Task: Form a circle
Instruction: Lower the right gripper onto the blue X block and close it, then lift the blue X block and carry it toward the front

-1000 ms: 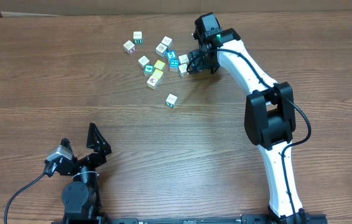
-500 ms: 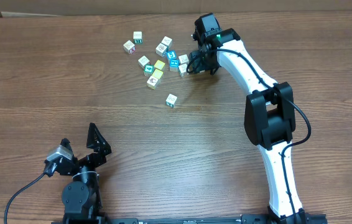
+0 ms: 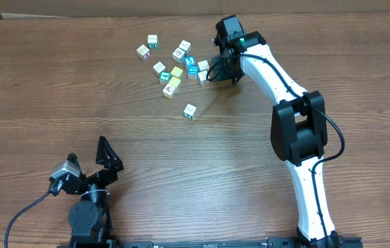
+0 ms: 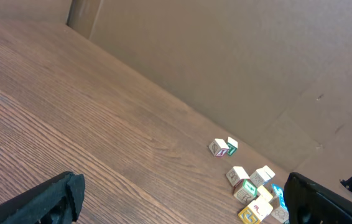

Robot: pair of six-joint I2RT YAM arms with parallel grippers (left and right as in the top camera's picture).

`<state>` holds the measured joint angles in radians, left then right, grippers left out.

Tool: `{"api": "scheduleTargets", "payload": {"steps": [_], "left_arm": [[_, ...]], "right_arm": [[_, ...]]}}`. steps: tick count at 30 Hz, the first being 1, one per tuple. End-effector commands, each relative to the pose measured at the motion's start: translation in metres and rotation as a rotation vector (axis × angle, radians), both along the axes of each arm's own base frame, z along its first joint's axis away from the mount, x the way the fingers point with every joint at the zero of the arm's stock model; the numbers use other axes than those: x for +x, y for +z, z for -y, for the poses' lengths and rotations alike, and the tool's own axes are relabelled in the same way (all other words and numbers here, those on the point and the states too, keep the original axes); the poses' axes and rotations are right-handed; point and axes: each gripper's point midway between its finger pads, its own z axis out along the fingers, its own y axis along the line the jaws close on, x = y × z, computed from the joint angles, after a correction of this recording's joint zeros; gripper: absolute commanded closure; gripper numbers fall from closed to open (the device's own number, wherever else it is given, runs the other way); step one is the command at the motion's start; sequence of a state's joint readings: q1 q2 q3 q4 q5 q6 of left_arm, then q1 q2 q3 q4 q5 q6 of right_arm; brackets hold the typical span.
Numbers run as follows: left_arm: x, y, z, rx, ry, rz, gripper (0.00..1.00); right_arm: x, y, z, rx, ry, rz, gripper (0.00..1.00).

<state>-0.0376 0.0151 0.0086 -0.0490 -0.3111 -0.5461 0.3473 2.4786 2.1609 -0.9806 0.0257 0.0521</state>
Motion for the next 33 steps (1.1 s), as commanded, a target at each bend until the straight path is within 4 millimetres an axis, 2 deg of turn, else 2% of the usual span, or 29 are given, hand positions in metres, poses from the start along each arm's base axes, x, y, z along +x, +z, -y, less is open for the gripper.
{"api": "scheduleTargets", "payload": {"steps": [1,5,11,16,19,21,24,33], "left_arm": [[-0.001,0.0,-0.002,0.012,0.01,0.003,0.01],[-0.001,0.001,-0.002,0.012,0.01,0.004,0.0],[-0.001,0.0,-0.002,0.012,0.01,0.003,0.0],[-0.001,0.0,-0.002,0.012,0.01,0.003,0.0],[-0.001,0.0,-0.002,0.012,0.01,0.003,0.0],[-0.001,0.0,-0.002,0.012,0.01,0.003,0.0],[-0.001,0.0,-0.002,0.012,0.01,0.003,0.0],[-0.001,0.0,-0.002,0.012,0.01,0.003,0.0]], "right_arm": [[0.002,0.009,-0.001,0.012,0.0,0.016,0.7],[0.002,0.022,-0.001,0.016,0.0,0.031,0.71],[-0.004,0.077,0.0,0.04,0.003,0.093,0.71],[-0.028,0.124,-0.001,0.061,0.019,0.1,0.71],[-0.048,0.143,-0.009,0.129,0.051,0.062,0.72],[-0.06,0.149,-0.015,0.176,0.072,0.025,0.72],[-0.078,0.147,-0.022,0.224,0.093,-0.051,0.73],[-0.118,0.139,-0.016,0.184,0.059,-0.215,0.73]]}}
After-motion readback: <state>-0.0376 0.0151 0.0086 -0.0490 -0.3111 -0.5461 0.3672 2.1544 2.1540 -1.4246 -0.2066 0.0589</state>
